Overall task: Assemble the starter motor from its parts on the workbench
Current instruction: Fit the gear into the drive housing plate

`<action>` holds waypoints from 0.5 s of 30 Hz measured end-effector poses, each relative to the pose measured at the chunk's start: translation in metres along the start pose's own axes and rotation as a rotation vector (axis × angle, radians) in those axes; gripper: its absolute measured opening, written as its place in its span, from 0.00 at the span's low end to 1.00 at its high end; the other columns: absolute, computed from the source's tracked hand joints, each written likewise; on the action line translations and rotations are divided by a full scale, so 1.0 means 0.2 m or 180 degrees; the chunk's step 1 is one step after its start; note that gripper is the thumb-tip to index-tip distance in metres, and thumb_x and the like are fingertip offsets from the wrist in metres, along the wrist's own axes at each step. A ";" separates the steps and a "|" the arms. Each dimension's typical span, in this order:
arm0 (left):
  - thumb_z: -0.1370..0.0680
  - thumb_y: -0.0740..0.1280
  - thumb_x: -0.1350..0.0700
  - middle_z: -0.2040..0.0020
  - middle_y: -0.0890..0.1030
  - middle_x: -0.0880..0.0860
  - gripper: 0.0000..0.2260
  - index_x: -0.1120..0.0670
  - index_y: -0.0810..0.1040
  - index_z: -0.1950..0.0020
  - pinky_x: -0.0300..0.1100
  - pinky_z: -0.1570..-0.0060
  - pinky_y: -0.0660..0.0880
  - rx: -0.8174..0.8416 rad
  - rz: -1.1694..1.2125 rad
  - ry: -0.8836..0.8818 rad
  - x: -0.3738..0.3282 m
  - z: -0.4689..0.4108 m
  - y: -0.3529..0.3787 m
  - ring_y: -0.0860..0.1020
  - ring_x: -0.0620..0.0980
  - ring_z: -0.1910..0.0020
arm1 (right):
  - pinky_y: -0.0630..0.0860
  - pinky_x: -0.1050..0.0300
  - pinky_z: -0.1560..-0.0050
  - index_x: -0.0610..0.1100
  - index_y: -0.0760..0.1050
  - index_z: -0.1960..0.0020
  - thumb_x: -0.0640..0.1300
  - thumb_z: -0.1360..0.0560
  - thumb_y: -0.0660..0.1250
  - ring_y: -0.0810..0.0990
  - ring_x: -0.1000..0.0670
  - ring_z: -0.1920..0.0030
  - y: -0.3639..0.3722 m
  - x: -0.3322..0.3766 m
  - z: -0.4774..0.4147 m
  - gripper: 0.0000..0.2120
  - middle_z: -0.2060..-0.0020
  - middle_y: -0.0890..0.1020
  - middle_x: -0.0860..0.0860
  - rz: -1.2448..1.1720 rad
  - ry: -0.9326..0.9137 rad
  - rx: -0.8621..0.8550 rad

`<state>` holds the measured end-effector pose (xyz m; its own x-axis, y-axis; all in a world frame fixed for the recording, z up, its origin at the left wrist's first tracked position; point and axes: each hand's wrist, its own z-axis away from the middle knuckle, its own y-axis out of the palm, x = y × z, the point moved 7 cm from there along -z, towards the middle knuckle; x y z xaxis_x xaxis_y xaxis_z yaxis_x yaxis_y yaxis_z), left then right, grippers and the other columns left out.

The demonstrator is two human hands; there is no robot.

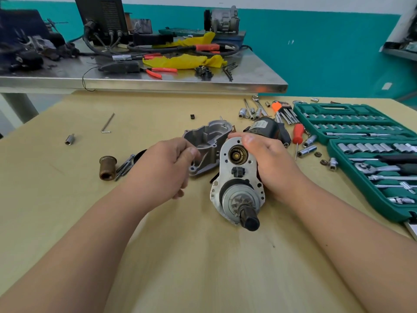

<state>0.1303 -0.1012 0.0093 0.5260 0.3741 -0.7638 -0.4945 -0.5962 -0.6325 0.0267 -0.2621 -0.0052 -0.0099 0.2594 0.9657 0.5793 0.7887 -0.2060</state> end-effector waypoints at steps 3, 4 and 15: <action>0.18 0.55 0.53 0.68 0.77 0.49 0.13 0.46 0.78 0.56 0.52 0.62 0.81 -0.0103 -0.0419 -0.0523 0.12 -0.02 -0.16 0.77 0.46 0.77 | 0.74 0.45 0.37 0.50 0.81 0.43 0.47 0.19 0.58 0.81 0.54 0.45 0.00 0.00 0.00 0.13 0.50 0.85 0.53 0.0063 0.0004 -0.0003; 0.19 0.55 0.57 0.65 0.78 0.50 0.14 0.46 0.78 0.56 0.52 0.60 0.80 -0.0100 -0.0386 -0.0670 0.16 -0.02 -0.21 0.77 0.48 0.75 | 0.75 0.46 0.38 0.51 0.81 0.43 0.48 0.19 0.58 0.81 0.55 0.45 0.00 0.00 0.00 0.13 0.50 0.85 0.54 0.0081 0.0001 -0.0020; 0.20 0.63 0.56 0.56 0.82 0.35 0.10 0.41 0.80 0.46 0.39 0.52 0.76 0.0243 -0.1606 0.0023 0.14 0.05 -0.13 0.78 0.35 0.63 | 0.72 0.48 0.35 0.53 0.80 0.42 0.51 0.20 0.58 0.78 0.56 0.41 0.00 0.02 0.00 0.13 0.46 0.83 0.57 0.0387 -0.0016 -0.0169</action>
<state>0.1521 -0.0679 0.0029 0.7170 0.5969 -0.3600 -0.2267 -0.2887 -0.9302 0.0266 -0.2612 -0.0011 0.0590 0.3541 0.9333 0.6188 0.7207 -0.3125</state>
